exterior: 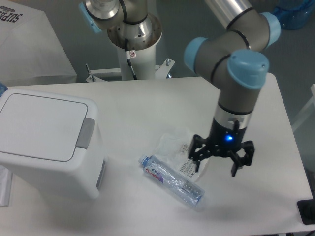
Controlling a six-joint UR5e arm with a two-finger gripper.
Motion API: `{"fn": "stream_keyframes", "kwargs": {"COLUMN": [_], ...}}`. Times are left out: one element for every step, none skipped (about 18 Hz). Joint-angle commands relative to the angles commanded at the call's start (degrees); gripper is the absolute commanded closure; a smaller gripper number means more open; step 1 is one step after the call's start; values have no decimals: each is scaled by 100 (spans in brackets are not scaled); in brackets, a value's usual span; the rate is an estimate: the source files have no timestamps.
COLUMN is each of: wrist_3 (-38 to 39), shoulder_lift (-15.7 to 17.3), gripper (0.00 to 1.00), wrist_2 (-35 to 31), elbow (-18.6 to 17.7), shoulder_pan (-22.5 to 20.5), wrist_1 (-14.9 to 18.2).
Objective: Open the trash can
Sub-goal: 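Move the open gripper across the table toward the white trash can lid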
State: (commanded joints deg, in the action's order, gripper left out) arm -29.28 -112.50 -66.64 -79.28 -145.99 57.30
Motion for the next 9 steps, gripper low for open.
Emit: {"fn": "stream_keyframes", "kwargs": {"wrist_3": [167, 325, 440, 467, 467, 459, 450, 450, 450], "shoulder_lift": [53, 123, 176, 246, 325, 421, 518, 597, 703], "gripper": [0, 0, 0, 0, 0, 0, 0, 0, 0], "wrist_2": [167, 351, 510, 616, 695, 722, 731, 775, 853], "elbow": [-9, -26, -87, -157, -254, -385, -491, -570, -650], "shoulder_pan": [0, 9, 1, 0, 0, 0, -17, -26, -17], "wrist_1": [0, 0, 0, 0, 0, 0, -9, -9, -9]}}
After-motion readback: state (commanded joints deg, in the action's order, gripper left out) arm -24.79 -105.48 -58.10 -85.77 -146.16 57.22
